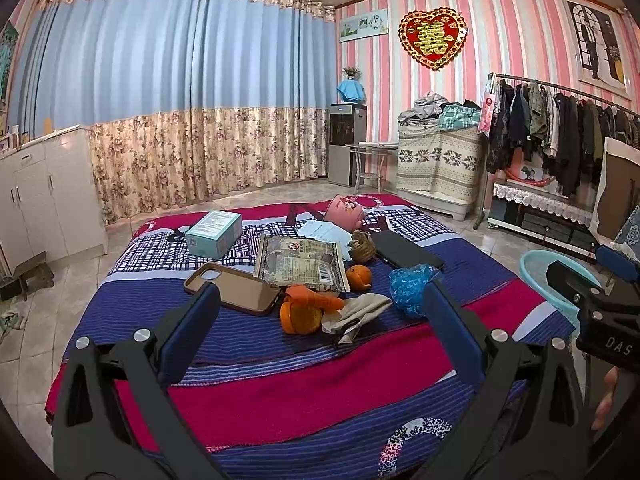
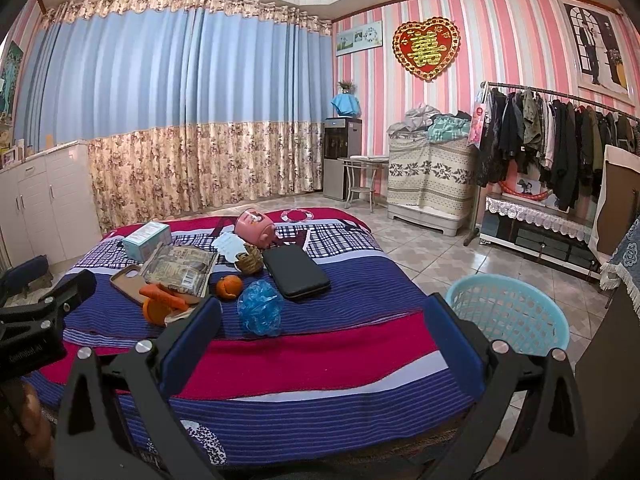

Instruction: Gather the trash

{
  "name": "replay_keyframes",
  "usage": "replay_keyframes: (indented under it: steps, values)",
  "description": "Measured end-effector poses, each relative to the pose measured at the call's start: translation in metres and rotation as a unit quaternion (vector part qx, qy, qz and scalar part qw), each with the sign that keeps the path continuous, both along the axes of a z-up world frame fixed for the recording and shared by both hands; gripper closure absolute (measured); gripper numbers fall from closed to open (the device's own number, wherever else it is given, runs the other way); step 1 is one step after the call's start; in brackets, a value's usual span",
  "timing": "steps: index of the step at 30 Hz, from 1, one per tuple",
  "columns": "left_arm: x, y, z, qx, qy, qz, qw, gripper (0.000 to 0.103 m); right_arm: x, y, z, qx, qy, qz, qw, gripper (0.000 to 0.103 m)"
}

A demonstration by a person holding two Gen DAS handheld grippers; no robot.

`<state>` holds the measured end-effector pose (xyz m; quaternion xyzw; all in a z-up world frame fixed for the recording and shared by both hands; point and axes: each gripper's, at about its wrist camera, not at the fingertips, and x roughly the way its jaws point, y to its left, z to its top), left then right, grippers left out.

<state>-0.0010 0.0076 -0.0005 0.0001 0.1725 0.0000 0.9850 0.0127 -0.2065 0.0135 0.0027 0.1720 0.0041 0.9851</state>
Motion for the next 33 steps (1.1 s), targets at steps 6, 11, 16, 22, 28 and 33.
replay_keyframes:
  steps: [6,11,16,22,28,33]
  values:
    - [0.0,0.0,0.0,0.0,0.0,-0.001,1.0,0.005,0.0,0.0,0.0,0.001,0.0,0.001,1.0,0.004]
    - [0.0,0.001,0.0,0.0,0.001,0.0,1.0,0.005,0.0,0.001,0.0,0.001,0.001,0.002,1.0,0.004]
    - [0.001,0.0,0.0,0.0,0.001,-0.001,1.0,0.005,0.0,0.001,0.0,0.0,0.0,0.002,1.0,0.004]
    - [0.001,0.0,-0.002,0.0,0.002,0.0,1.0,0.005,0.0,0.001,0.0,0.0,0.0,0.002,1.0,0.004]
    - [0.001,0.001,-0.005,0.0,0.004,0.001,1.0,0.005,0.001,0.001,-0.002,-0.002,0.0,0.001,1.0,0.004]
    - [0.009,0.001,-0.017,0.0,0.014,0.001,0.9999,0.005,0.001,0.002,-0.006,-0.003,0.0,0.0,1.0,0.004]
